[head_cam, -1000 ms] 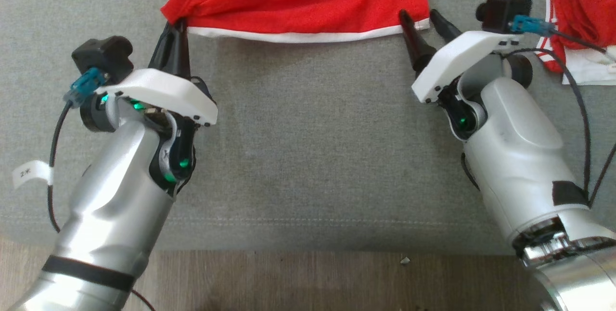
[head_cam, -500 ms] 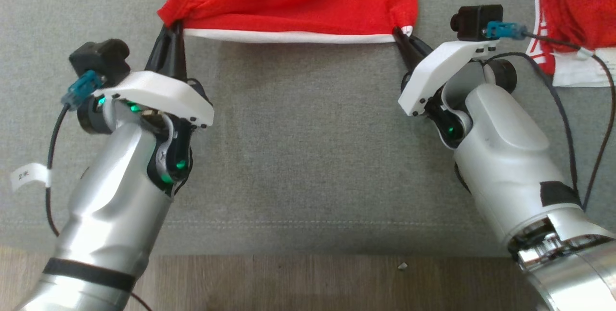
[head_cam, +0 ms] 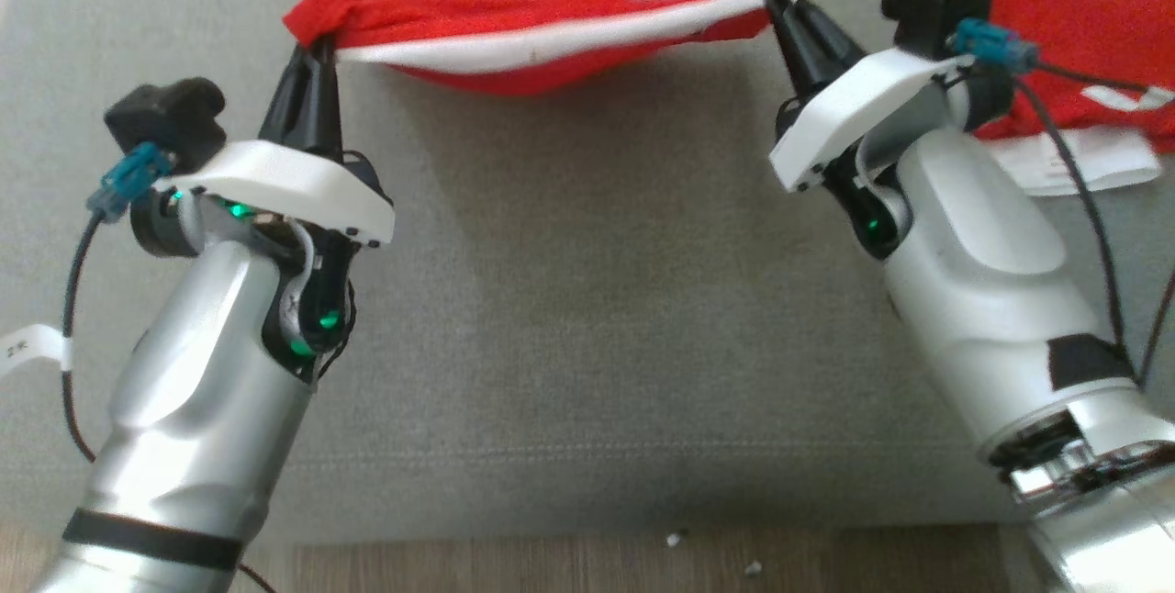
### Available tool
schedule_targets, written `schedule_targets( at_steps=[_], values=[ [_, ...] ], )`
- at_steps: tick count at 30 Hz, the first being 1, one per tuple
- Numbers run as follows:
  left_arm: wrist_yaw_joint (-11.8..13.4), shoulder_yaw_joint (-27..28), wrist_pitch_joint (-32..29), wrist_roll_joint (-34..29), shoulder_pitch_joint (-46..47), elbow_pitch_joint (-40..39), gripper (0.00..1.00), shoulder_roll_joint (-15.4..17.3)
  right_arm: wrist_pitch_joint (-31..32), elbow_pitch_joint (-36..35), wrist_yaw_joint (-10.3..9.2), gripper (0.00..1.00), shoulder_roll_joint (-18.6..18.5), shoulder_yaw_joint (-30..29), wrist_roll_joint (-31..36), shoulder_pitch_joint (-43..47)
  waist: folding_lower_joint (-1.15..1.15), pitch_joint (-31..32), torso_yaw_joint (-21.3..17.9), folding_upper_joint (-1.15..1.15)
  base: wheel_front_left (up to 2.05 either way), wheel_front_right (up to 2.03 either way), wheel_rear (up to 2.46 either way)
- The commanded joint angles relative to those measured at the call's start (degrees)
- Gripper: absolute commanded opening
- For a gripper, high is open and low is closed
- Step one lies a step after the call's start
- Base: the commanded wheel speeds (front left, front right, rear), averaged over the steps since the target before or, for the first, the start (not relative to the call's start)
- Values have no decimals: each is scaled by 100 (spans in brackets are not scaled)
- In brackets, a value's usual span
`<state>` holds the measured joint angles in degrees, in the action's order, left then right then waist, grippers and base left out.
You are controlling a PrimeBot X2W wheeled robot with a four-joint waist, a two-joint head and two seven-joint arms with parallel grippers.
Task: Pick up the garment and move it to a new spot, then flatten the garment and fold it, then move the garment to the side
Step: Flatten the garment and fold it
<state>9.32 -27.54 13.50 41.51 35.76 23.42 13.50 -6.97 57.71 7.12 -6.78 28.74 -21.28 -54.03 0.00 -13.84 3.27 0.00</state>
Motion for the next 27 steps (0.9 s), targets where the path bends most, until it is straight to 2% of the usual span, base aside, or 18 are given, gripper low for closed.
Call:
schedule_targets(
  at_steps=[1, 6, 12, 16, 19, 24, 27],
  values=[
    [34, 259, 4, 18, 130, -208, 0, 236, -34, -220, 36, 0, 47, 78, 15, -75, 0, 291, -83, 0, 0, 0, 0],
    [59, 205, -352, 122, -119, -631, 0, 397, 432, -949, 36, 0, -333, 275, -221, 89, 0, 876, -138, 0, 0, 0, 0],
    [205, 107, -847, 115, -454, -1494, 0, 752, 1470, -2265, 36, 0, -1005, 327, -511, 385, 0, 1358, -202, 0, 0, 0, 0],
    [387, 66, -1218, 44, -645, -2179, 0, 1067, 2345, -3299, 36, 0, -1343, 81, -794, 714, 0, 1542, -263, 0, 0, 0, 0],
    [521, 43, -1524, -24, -664, -2682, 0, 1286, 3000, -4000, 36, 0, -1598, -186, -720, 931, 0, 1530, -286, 0, 0, 0, 0],
    [628, -35, -2101, -176, -329, -3215, 0, 1578, 3893, -4982, 36, 0, -1627, -733, -469, 1041, 0, 1169, -295, 0, 0, 0, 0],
    [589, -3, -2391, -138, 167, -3223, 0, 1574, 4288, -5277, 36, 0, -1394, -979, -387, 792, 0, 693, -282, 0, 0, 0, 0]
  ],
)
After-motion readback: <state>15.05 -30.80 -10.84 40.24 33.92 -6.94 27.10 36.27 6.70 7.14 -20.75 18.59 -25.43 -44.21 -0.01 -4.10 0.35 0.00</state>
